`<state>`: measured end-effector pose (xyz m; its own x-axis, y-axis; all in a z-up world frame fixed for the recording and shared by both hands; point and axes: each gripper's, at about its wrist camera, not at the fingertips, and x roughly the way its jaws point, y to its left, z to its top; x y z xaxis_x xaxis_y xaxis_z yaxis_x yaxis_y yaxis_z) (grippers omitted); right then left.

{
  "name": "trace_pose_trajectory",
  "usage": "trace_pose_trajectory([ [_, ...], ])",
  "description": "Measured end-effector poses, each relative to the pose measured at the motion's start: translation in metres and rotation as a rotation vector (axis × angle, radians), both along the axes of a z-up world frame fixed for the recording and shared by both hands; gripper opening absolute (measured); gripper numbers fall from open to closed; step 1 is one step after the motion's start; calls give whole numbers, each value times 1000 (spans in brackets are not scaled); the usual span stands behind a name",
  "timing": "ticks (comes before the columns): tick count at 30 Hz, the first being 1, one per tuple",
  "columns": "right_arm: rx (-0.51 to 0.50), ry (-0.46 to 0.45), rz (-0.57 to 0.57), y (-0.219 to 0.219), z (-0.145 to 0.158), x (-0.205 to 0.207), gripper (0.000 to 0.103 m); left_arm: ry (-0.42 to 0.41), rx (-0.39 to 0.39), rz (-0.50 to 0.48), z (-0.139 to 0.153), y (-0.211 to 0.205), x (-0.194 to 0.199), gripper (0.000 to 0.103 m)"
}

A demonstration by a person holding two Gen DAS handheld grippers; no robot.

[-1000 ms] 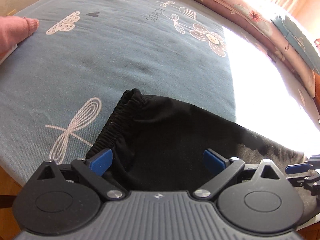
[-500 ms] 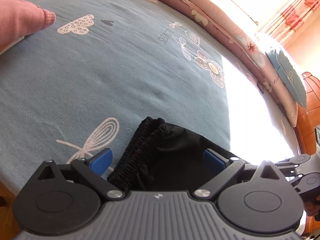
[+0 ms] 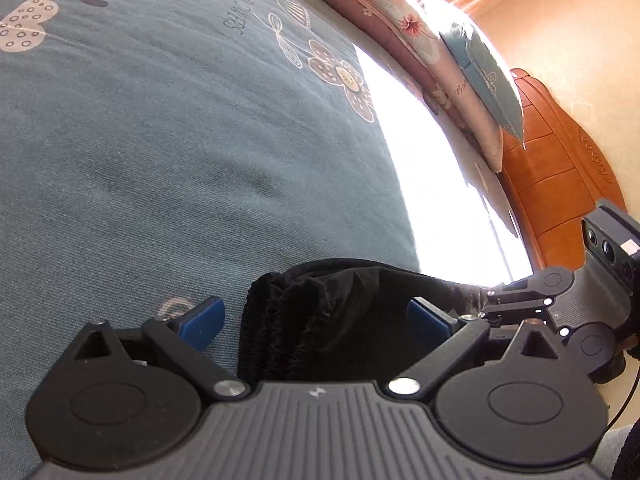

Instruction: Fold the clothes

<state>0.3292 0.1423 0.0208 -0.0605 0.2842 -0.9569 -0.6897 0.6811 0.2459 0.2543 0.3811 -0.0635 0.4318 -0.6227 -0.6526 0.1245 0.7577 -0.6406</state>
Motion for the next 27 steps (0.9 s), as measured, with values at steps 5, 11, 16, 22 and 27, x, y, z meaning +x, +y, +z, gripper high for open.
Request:
trace_pose_trajectory([
  [5,3,0,-43,-5,-3,5,56,1,-16,-171,-6,-11,28,100],
  [11,12,13,-109,-15,-10,9,56,134,-171,-256,-16,-4,51,100],
  [16,10,31,-155,-32,-15,10,57,245,-226,-312,-26,3,40,101],
  [22,27,42,-201,-44,-21,12,57,276,-265,-273,-31,3,37,101],
  [27,39,45,-181,-39,-23,10,57,241,-281,-280,-31,-16,58,101],
])
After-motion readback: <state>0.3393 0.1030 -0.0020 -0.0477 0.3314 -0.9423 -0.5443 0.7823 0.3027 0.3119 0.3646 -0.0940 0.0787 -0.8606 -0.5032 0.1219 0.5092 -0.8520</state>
